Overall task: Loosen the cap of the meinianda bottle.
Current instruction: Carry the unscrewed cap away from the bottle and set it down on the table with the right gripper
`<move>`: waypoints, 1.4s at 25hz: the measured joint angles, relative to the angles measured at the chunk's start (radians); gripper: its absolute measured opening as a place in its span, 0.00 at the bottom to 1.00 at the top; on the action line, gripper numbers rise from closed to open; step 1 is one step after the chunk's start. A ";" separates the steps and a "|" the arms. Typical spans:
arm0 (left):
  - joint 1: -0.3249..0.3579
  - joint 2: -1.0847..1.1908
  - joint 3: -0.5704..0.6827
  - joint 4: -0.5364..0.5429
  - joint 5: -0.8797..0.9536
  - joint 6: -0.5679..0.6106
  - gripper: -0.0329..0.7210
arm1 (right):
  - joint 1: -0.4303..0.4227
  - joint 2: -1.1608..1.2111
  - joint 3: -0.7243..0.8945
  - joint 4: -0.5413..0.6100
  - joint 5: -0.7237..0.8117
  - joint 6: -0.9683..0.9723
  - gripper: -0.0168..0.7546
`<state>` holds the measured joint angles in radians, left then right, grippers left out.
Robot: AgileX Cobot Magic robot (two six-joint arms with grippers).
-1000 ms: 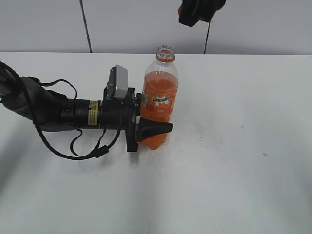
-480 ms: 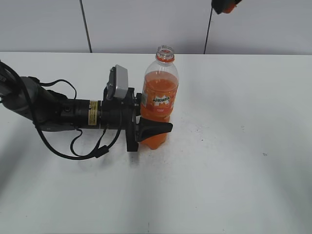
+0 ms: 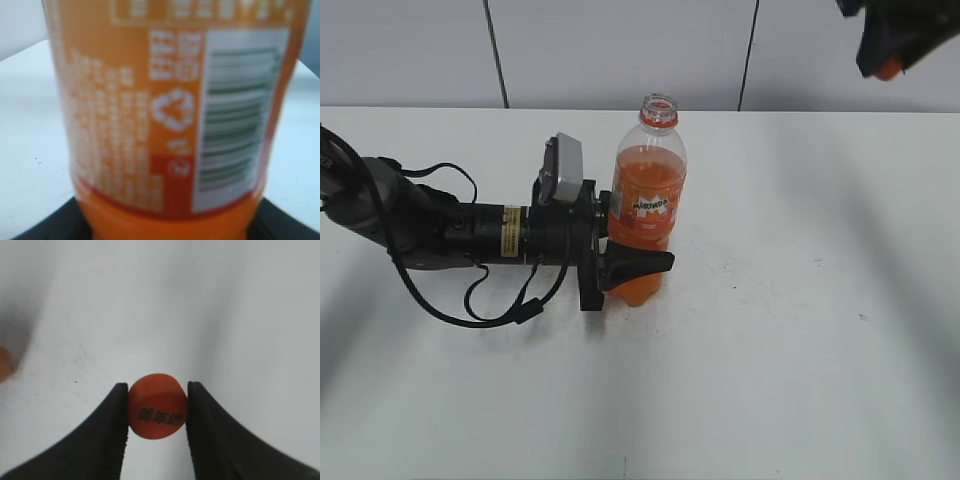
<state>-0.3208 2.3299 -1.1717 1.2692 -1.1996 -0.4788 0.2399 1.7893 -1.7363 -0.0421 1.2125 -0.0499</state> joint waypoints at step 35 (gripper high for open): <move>0.000 0.000 0.000 0.004 0.000 0.000 0.55 | -0.244 0.121 0.665 0.062 -0.483 0.050 0.37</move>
<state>-0.3208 2.3299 -1.1717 1.2730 -1.1996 -0.4788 -0.0039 1.9100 -1.0713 0.0197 0.7297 0.0000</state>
